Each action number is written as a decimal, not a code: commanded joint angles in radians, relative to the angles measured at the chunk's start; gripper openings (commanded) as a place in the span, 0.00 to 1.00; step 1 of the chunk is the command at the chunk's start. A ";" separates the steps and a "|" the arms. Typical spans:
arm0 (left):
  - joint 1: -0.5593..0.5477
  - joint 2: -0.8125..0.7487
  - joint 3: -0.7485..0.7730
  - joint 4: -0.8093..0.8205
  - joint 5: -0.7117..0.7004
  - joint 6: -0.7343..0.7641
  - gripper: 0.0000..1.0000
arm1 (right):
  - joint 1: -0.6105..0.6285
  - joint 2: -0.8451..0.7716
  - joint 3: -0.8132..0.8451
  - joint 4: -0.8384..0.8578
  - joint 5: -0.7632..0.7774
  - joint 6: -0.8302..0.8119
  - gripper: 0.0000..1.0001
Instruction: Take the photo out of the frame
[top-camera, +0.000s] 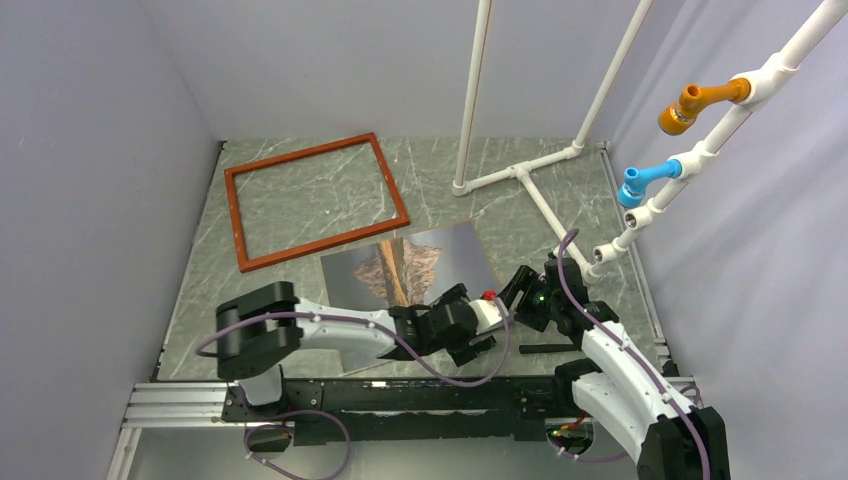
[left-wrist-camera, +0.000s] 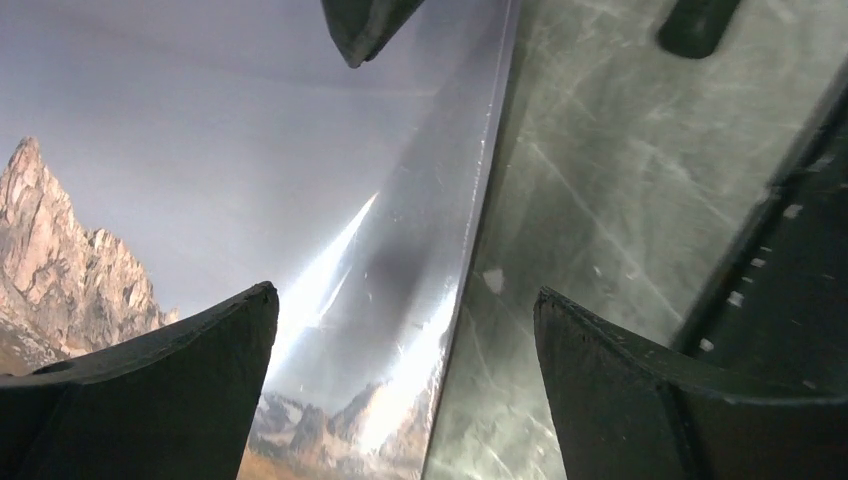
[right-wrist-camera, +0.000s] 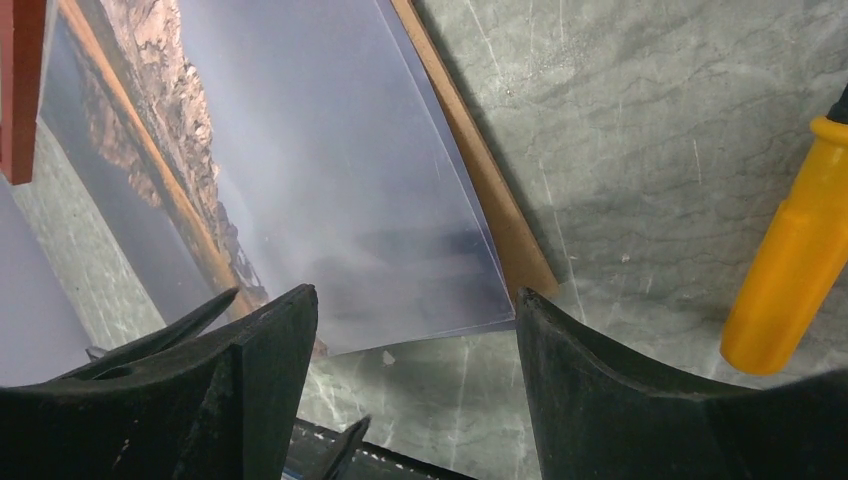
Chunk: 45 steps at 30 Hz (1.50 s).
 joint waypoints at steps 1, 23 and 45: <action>-0.011 0.101 0.087 -0.005 -0.138 0.063 0.99 | -0.001 -0.015 0.008 0.020 -0.026 0.020 0.73; -0.011 0.173 0.143 -0.044 -0.183 0.073 0.92 | -0.001 -0.024 0.012 0.016 -0.029 0.018 0.73; -0.011 0.231 0.186 -0.078 -0.235 0.112 0.98 | -0.001 -0.034 0.015 0.015 -0.040 0.028 0.73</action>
